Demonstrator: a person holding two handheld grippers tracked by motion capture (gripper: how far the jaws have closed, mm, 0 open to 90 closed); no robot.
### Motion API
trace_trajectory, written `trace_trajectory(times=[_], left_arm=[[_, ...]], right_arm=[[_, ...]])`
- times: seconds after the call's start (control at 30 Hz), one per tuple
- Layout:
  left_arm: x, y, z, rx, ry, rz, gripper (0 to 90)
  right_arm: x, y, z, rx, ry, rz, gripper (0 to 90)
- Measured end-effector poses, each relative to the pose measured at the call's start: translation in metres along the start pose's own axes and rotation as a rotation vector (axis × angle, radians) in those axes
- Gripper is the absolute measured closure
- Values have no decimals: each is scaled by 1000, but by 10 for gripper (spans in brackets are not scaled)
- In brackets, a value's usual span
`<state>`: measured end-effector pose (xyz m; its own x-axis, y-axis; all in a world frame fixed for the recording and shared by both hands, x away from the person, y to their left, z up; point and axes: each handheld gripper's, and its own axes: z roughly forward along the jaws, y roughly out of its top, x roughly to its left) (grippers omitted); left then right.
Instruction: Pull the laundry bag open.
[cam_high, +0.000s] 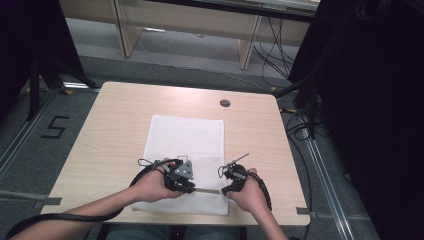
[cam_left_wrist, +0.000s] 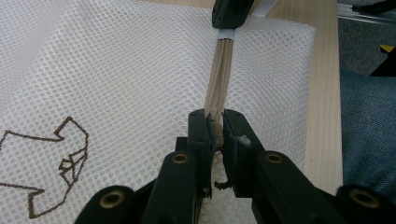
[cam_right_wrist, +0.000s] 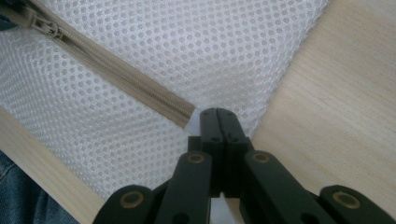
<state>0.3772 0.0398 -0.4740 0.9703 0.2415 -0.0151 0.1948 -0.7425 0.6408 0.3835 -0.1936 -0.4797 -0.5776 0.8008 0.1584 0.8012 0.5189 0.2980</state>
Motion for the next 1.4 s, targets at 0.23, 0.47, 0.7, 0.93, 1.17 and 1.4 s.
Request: trace_trajectory(times=[0.23, 0.47, 0.7, 0.93, 1.17, 1.4], left_arm=[[-1, -1, -3, 1, 7, 18, 816], [1, -5, -6, 0, 6, 13, 816], [1, -5, -9, 4, 14, 34, 817], [1, -7, -11, -5, 10, 22, 817], [0, -8, -12, -3, 8, 19, 817], [1, -9, -13, -3, 5, 24, 817]], right_arm=[[1, 0, 0, -5, -2, -12, 900], [0, 0, 0, -1, -2, 0, 900], [0, 0, 0, -1, -1, -1, 900], [0, 0, 0, -1, -2, -1, 900], [0, 0, 0, -1, 0, -1, 900], [0, 0, 0, -1, 1, -2, 900]])
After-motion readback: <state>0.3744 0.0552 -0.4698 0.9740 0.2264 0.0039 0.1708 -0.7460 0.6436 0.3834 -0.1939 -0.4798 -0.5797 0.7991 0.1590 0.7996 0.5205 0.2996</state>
